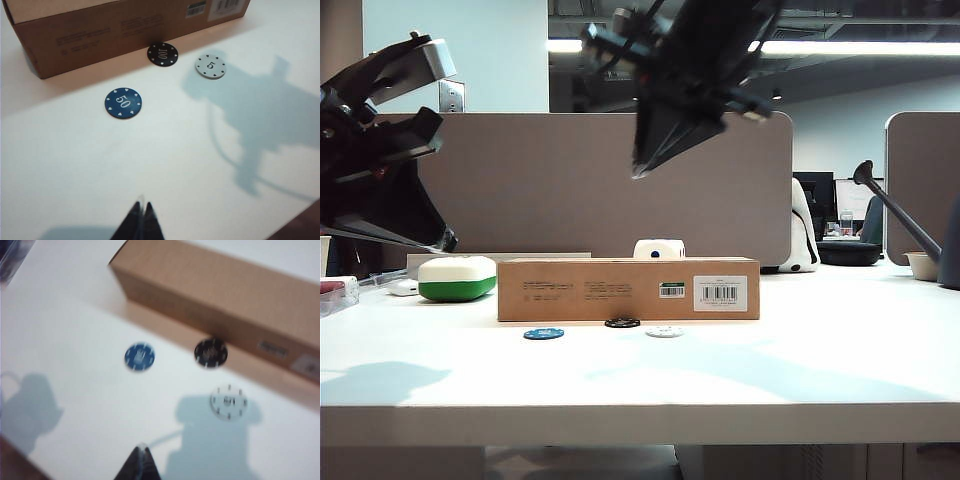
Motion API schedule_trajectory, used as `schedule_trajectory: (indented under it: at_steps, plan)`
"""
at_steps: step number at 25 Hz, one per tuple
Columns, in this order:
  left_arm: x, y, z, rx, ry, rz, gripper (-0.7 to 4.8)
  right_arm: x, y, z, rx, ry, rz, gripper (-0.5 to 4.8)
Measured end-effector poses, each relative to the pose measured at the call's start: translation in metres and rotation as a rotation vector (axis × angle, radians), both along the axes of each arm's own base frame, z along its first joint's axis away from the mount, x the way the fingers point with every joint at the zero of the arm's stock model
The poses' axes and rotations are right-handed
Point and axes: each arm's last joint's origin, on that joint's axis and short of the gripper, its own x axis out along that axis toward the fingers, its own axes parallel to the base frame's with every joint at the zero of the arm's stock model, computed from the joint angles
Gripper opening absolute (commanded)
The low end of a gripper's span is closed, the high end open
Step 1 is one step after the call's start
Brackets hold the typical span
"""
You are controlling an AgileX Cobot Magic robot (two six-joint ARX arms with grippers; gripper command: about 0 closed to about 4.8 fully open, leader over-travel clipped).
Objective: Push the chip with the highest value in the row forward next to the rectangular box.
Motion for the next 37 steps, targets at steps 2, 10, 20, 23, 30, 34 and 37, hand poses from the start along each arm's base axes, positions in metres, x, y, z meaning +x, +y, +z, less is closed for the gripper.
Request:
schedule_trajectory:
  at_steps: [2, 10, 20, 23, 30, 34, 37]
  plan:
    - [0.000, 0.000, 0.000, 0.000, 0.000, -0.001, -0.05, -0.028, -0.020, 0.003, 0.017, -0.034, -0.012, -0.09]
    - [0.000, 0.000, 0.000, 0.001, -0.001, 0.002, -0.05, -0.115, -0.096, -0.003, 0.145, -0.216, -0.052, -0.09]
    - [0.000, 0.000, 0.000, 0.001, -0.001, 0.002, -0.05, -0.135, -0.117, -0.013, 0.163, -0.278, -0.100, -0.09]
    - [0.000, 0.000, 0.000, 0.001, -0.001, 0.003, -0.05, -0.135, -0.117, -0.013, 0.163, -0.278, -0.101, -0.09]
    - [0.000, 0.000, 0.000, 0.001, -0.001, 0.003, -0.05, -0.135, -0.117, -0.013, 0.163, -0.278, -0.101, -0.09]
    - [0.000, 0.000, 0.000, 0.001, -0.001, 0.003, -0.05, -0.135, -0.117, -0.013, 0.163, -0.278, -0.101, -0.09]
    - [-0.003, 0.004, 0.005, 0.017, -0.029, -0.001, -0.05, -0.135, -0.117, -0.013, 0.163, -0.278, -0.101, -0.09]
